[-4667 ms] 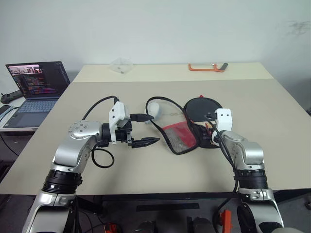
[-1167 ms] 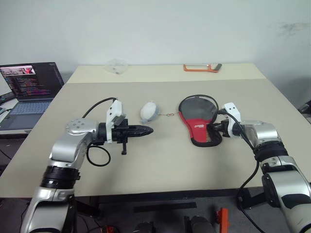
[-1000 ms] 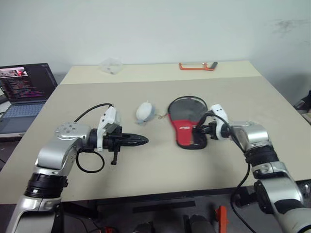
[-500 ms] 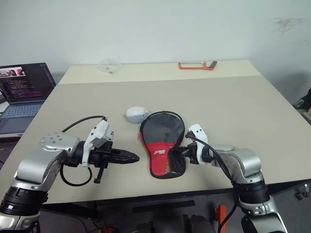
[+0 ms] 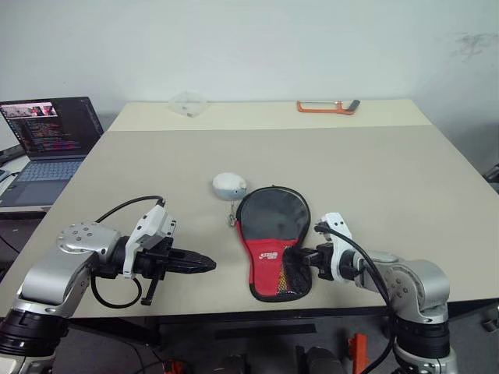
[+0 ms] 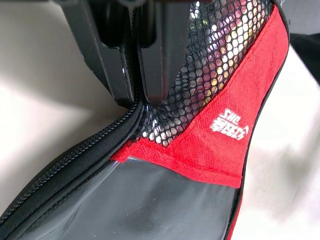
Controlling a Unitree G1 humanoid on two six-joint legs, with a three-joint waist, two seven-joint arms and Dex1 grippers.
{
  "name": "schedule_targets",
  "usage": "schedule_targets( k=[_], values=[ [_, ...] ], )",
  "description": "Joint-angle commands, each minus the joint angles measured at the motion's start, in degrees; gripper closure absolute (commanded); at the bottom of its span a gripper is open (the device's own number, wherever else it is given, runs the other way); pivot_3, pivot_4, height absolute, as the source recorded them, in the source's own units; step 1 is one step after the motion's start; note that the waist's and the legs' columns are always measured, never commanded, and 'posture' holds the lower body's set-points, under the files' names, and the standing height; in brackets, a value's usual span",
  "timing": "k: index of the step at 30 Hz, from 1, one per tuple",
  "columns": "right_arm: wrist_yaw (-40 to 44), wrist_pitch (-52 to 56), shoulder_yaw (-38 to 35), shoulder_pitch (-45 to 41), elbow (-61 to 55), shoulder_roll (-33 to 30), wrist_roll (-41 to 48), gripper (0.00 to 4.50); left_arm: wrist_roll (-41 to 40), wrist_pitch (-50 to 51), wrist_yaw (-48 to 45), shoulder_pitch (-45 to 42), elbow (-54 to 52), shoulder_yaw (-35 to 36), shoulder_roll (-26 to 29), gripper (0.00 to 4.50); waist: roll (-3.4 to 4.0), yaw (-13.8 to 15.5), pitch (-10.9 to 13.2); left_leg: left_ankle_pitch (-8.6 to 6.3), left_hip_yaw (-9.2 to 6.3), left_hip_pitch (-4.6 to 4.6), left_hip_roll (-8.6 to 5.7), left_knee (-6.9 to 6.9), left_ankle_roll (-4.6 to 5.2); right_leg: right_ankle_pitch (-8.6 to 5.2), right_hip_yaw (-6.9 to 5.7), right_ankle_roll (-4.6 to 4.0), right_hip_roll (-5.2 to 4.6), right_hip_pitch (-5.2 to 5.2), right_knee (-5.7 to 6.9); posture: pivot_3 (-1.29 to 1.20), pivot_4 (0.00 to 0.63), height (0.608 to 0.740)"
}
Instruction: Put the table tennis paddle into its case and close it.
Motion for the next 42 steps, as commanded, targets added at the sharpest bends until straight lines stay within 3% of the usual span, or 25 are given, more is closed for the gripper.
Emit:
schedule_targets(
  k=[1, 25, 30, 34, 39, 42],
  values=[
    [-0.24, 2.10, 0.00, 1.12, -2.47, -1.02, 1.73, 4.47, -0.13, -0.75, -0.97, -1.35, -0.15, 0.32, 0.33, 4.50, 0.00, 0.00, 0.00, 0.00, 0.01, 0.00, 0.00, 0.00, 0.00, 0.00, 0.01, 0.00, 0.00, 0.00, 0.00, 0.00, 0.150, 0.740],
    [-1.57, 0.31, 0.58, 2.36, -3.48, -3.60, 4.77, 4.47, -0.05, 1.53, 0.20, -3.94, -1.42, -0.99, 0.17, 4.50, -0.01, 0.01, 0.00, 0.00, 0.01, 0.00, 0.00, 0.01, 0.01, 0.00, -0.01, 0.00, 0.01, 0.02, 0.00, 0.00, 0.150, 0.740],
    [-1.57, -0.35, 0.91, 2.09, -4.27, -4.47, 4.95, 3.13, -0.14, 1.68, 0.84, -3.84, -1.30, -1.13, -0.37, 4.50, -0.01, 0.01, 0.00, 0.00, 0.02, 0.00, 0.01, 0.01, 0.01, 0.00, 0.00, 0.00, 0.02, 0.02, 0.01, 0.00, 0.150, 0.740],
    [1.70, -5.07, 6.59, 3.02, -7.13, -14.06, 4.84, 1.79, -0.02, 1.55, 1.30, -3.44, -1.38, -1.24, -0.81, 4.50, -0.01, 0.02, 0.00, -0.01, 0.02, 0.01, 0.00, 0.04, 0.02, 0.00, -0.02, 0.01, 0.02, 0.05, 0.00, 0.00, 0.150, 0.740],
    [11.44, -10.60, 4.96, 0.67, -9.59, -25.72, 9.00, 0.04, -0.46, 2.76, 2.53, -2.57, -2.33, -0.83, -1.21, 4.50, -0.01, 0.06, 0.02, -0.02, 0.00, 0.08, 0.02, 0.07, 0.04, -0.01, -0.09, 0.02, 0.02, 0.22, -0.04, 0.00, 0.150, 0.740],
    [15.06, -15.58, 2.39, -3.30, -7.91, -28.94, 10.50, 0.01, -0.93, 4.65, 3.43, -2.79, -2.48, -0.66, -1.10, 4.50, -0.03, -0.15, 0.04, -0.03, -0.01, 0.10, 0.04, 0.08, 0.07, -0.01, -0.12, 0.02, 0.03, 0.26, -0.05, 0.00, 0.150, 0.740]
  ],
)
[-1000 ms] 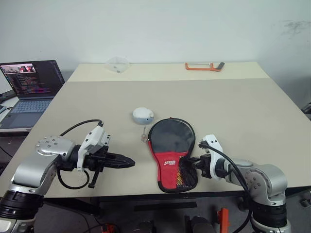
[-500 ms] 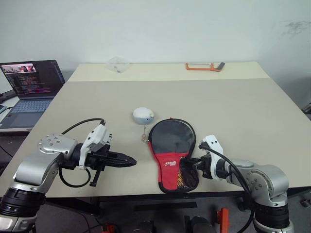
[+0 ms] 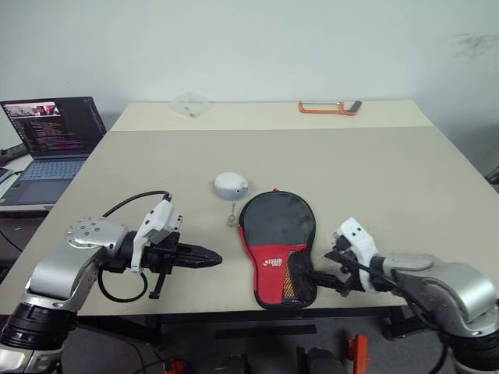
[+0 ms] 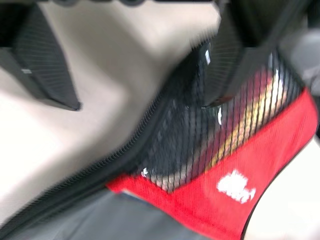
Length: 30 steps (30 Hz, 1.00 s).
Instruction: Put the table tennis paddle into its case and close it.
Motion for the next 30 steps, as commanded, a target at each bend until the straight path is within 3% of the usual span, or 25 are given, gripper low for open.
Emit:
schedule_targets(
  k=[1, 9, 13, 17, 23, 30],
  values=[
    [4.70, -7.61, -3.30, -5.18, -0.38, -1.92, 2.35, 0.01, -1.03, 1.79, 1.10, -0.70, -1.63, 0.66, 0.25, 4.50, 0.00, -0.27, 0.00, 0.00, 0.03, 0.04, 0.03, 0.00, 0.00, 0.00, 0.02, 0.00, 0.03, 0.01, 0.01, 0.00, 0.150, 0.740],
    [3.84, -18.38, 4.25, -15.21, 10.72, 6.74, -1.46, 0.01, 0.94, 3.88, 6.14, -4.39, 2.60, 0.91, -1.53, 4.50, -0.03, 0.00, 0.01, 0.01, 0.00, 0.08, 0.05, 0.01, -0.01, 0.01, 0.00, -0.02, 0.04, 0.06, 0.01, 0.00, 0.150, 0.740],
    [0.88, -26.57, 11.95, -17.10, 19.63, 13.21, -8.55, 0.00, 5.61, -2.05, 11.55, -7.31, 8.59, 1.23, -4.97, 3.66, -0.04, 0.03, 0.00, 0.04, 0.01, 0.04, 0.02, 0.01, -0.07, 0.02, 0.03, -0.03, 0.02, -0.02, 0.02, 0.00, 0.150, 0.740],
    [-0.84, -29.37, 13.71, -16.19, 23.40, 17.94, -10.59, 0.00, 10.38, -7.66, 15.25, -8.18, 13.06, 0.54, -7.44, 2.12, -0.04, 0.01, 0.00, 0.14, 0.07, -0.11, 0.00, -0.02, -0.26, 0.04, 0.13, -0.05, 0.01, -0.27, 0.05, 0.00, 0.150, 0.740],
    [0.56, -32.07, 18.54, -11.85, 22.59, 15.55, -15.36, 0.00, 16.38, -13.07, 20.84, -13.11, 23.23, -0.23, -10.98, 0.04, -0.04, 0.16, 0.00, 0.13, 0.05, -0.24, -0.01, 0.00, -0.28, 0.04, 0.08, -0.06, 0.01, -0.35, 0.03, 0.00, 0.150, 0.740],
    [-0.62, -32.21, 20.36, -10.42, 22.05, 16.92, -17.32, 0.00, 24.65, -19.28, 30.20, -29.49, 45.69, -2.42, -17.42, 0.04, -0.15, 0.19, -0.05, 0.14, -0.01, -0.21, -0.02, 0.11, -0.27, 0.07, -0.01, -0.08, 0.05, -0.29, 0.16, 0.00, 0.150, 0.740]
  ],
)
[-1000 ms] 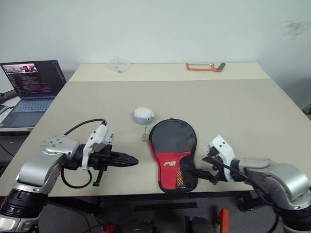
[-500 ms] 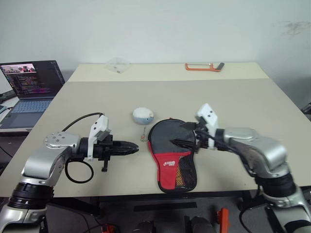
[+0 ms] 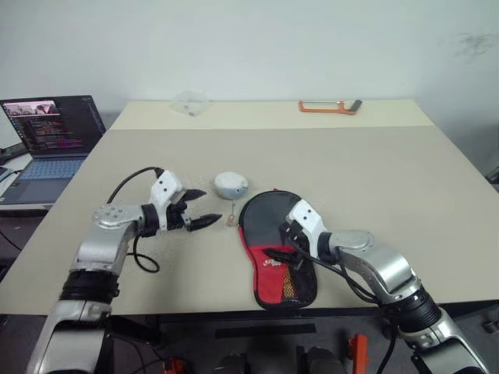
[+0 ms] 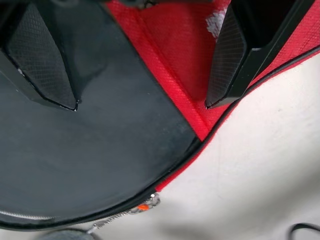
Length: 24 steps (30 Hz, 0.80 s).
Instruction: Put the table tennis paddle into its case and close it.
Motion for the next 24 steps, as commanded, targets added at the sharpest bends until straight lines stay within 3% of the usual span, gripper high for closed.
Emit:
schedule_targets(
  k=[1, 8, 15, 18, 24],
  values=[
    [-1.06, -0.99, 0.80, -0.23, -1.85, 1.72, -1.35, 0.00, 3.80, -5.25, 3.48, -9.09, 11.76, -0.85, -2.77, 0.04, -0.01, -0.02, -0.01, 0.00, 0.00, 0.00, -0.01, 0.02, 0.00, 0.00, -0.01, 0.01, 0.00, 0.00, 0.00, 0.00, 0.150, 0.740],
    [-1.84, -0.36, 1.35, 0.04, -2.32, 3.11, -2.54, 0.00, 9.23, -10.22, 6.15, -20.87, 31.55, -2.67, -7.37, 0.04, -0.04, -0.61, -0.02, 0.00, 0.09, -0.05, -0.04, -0.02, 0.00, 0.01, 0.04, 0.02, -0.02, -0.09, -0.05, 0.00, 0.150, 0.740],
    [-3.47, 0.12, 0.10, 0.25, -2.90, 3.47, -3.71, 0.00, 12.54, -10.13, 8.49, -23.90, 39.48, -3.43, -9.34, 0.04, -0.05, -0.69, -0.03, 0.00, 0.09, -0.04, -0.04, 0.02, 0.00, 0.01, 0.05, 0.02, -0.01, -0.07, 0.01, 0.00, 0.150, 0.740],
    [-4.00, 0.04, -0.24, -0.10, -2.82, 3.61, -3.89, 0.00, 13.13, -10.16, 8.63, -23.91, 40.41, -3.41, -9.65, 0.60, -0.06, -0.69, -0.04, 0.00, 0.07, -0.03, -0.04, 0.04, 0.00, 0.01, 0.04, 0.02, -0.01, -0.07, 0.06, 0.00, 0.150, 0.740],
    [-4.16, -0.23, -1.00, -1.70, -2.76, 4.25, -3.79, 0.00, 13.84, -9.55, 7.95, -23.17, 40.60, -3.61, -10.01, 2.70, -0.07, -0.69, -0.04, 0.00, 0.09, 0.04, -0.05, 0.12, 0.00, 0.00, 0.09, 0.03, -0.01, -0.08, 0.32, 0.00, 0.150, 0.740]
  ],
)
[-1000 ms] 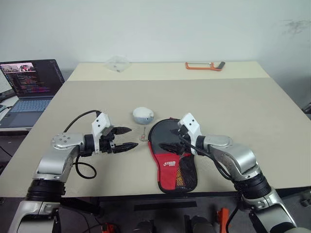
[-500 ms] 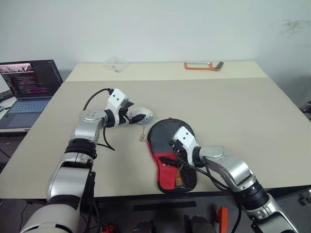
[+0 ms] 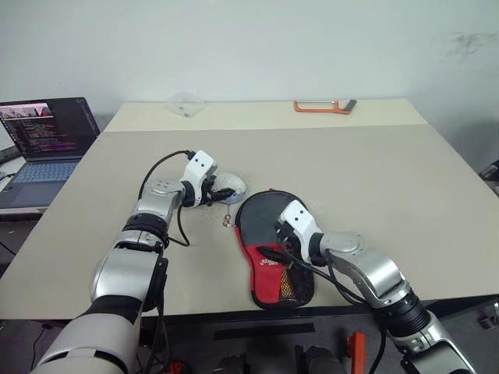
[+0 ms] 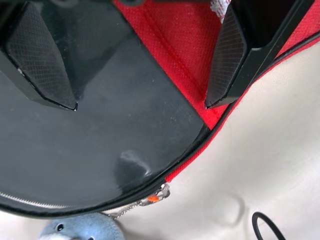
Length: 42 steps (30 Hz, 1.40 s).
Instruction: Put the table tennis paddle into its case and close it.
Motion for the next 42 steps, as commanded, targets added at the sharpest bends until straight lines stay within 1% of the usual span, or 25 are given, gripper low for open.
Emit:
schedule_targets(
  k=[1, 4, 5, 7, 14, 18, 22, 25, 28, 30, 33, 39, 42],
  values=[
    [-0.11, -0.72, -1.30, -1.87, -1.89, 0.84, -0.14, 0.00, 1.33, 0.19, 0.23, 0.06, 0.61, -0.09, 0.10, 3.02, 0.00, 0.00, 0.00, 0.00, 0.01, 0.02, 0.00, 0.02, 0.00, 0.00, 0.01, 0.00, 0.00, -0.01, 0.06, 0.00, 0.150, 0.740],
    [0.07, -1.38, -0.65, -2.84, -0.34, 1.37, -0.64, 0.00, 1.72, 0.52, 0.04, 0.54, 0.62, -0.17, 0.09, 3.91, -0.01, -0.01, -0.01, 0.00, 0.02, 0.08, 0.00, 0.06, 0.01, 0.00, 0.03, 0.00, 0.00, 0.01, 0.18, 0.00, 0.150, 0.740],
    [0.05, -1.64, -0.47, -3.16, 0.36, 1.68, -0.85, 0.00, 1.84, 0.50, 0.14, 0.65, 0.61, -0.16, 0.11, 4.11, -0.01, -0.01, -0.01, -0.02, 0.01, 0.10, 0.00, 0.07, 0.03, 0.00, 0.03, 0.00, 0.00, 0.01, 0.21, 0.00, 0.150, 0.740],
    [0.06, -2.29, -0.07, -3.77, 2.05, 2.30, -1.49, 0.00, 1.98, 0.50, 0.11, 0.86, 0.61, -0.14, 0.17, 4.27, -0.01, -0.05, -0.01, -0.05, 0.01, 0.11, 0.00, 0.16, 0.09, 0.00, 0.04, 0.00, 0.01, 0.02, 0.31, 0.00, 0.150, 0.740],
    [-1.32, -4.07, 0.67, -4.20, 11.16, 4.76, -4.98, 0.00, 1.93, 0.86, -0.14, 1.82, 0.43, 0.02, 0.50, 4.27, -0.01, -0.40, -0.03, -0.09, 0.01, 0.11, 0.00, 0.41, 0.16, 0.00, 0.06, 0.00, 0.02, 0.02, 0.48, 0.00, 0.150, 0.740],
    [-0.77, -4.13, 1.06, -3.25, 15.05, 4.40, -6.25, 0.00, 2.18, 0.84, 0.99, 1.65, 0.65, 0.01, 0.39, 4.27, -0.16, -0.47, -0.21, -0.09, 0.00, 0.16, 0.00, 0.50, 0.17, 0.00, 0.06, 0.00, 0.02, 0.10, 0.51, 0.00, 0.150, 0.740],
    [0.62, -2.56, 1.63, -1.60, 15.43, 3.38, -6.28, 0.00, 2.84, 0.55, 2.92, 0.18, 1.39, -0.25, 0.04, 4.27, -0.26, -0.47, -0.44, -0.10, -0.02, 0.25, 0.00, 0.52, 0.18, 0.00, 0.04, 0.00, 0.02, 0.20, 0.51, 0.00, 0.150, 0.740],
    [0.38, -3.53, 1.63, -0.07, 15.51, 2.99, -6.94, 0.00, 2.98, 0.48, 4.08, -0.92, 1.95, -0.05, -0.67, 4.27, -0.26, -0.45, -0.57, -0.11, -0.05, 0.32, 0.00, 0.52, 0.19, -0.01, 0.01, 0.00, 0.03, 0.31, 0.50, 0.00, 0.150, 0.740],
    [-1.58, -4.11, -0.20, 1.83, 15.78, 4.35, -6.66, 0.00, 3.24, 0.38, 4.75, -1.48, 2.36, 0.12, -1.37, 4.30, -0.26, -0.38, -0.57, -0.12, -0.11, 0.57, -0.01, 0.51, 0.20, -0.02, -0.05, 0.02, 0.03, 0.61, 0.45, 0.00, 0.150, 0.740],
    [-2.35, -4.43, -0.28, 2.90, 16.45, 4.83, -7.11, 0.00, 3.58, 0.10, 5.03, -1.43, 2.59, 0.00, -1.66, 4.30, -0.27, -0.37, -0.57, -0.13, -0.13, 0.85, 0.00, 0.47, 0.20, -0.02, -0.06, 0.03, 0.03, 0.91, 0.39, 0.00, 0.150, 0.740],
    [-3.02, -4.48, -0.31, 3.40, 17.49, 5.18, -7.88, 0.00, 4.68, -0.40, 5.83, -1.53, 3.10, -0.53, -2.02, 4.30, -0.28, -0.37, -0.59, -0.13, -0.11, 1.08, 0.00, 0.46, 0.21, -0.04, -0.04, 0.05, 0.03, 1.02, 0.40, 0.00, 0.150, 0.740],
    [-1.81, -3.63, 0.27, 2.72, 18.66, 4.58, -8.05, 0.00, 9.92, -2.29, 12.57, -5.39, 5.62, -3.61, -3.46, 4.30, -0.34, -0.22, -0.68, -0.13, -0.16, 1.17, 0.00, 0.47, 0.21, -0.03, -0.10, 0.06, 0.03, 1.03, 0.41, 0.00, 0.150, 0.740],
    [-0.87, -3.11, 1.00, 2.52, 19.38, 4.50, -8.01, 0.00, 14.49, -3.99, 19.47, -9.24, 7.23, -6.61, -5.26, 4.30, -0.38, -0.04, -0.71, -0.13, -0.18, 1.17, 0.00, 0.47, 0.20, -0.06, -0.11, 0.12, 0.03, 1.07, 0.42, 0.00, 0.150, 0.740]
  ],
)
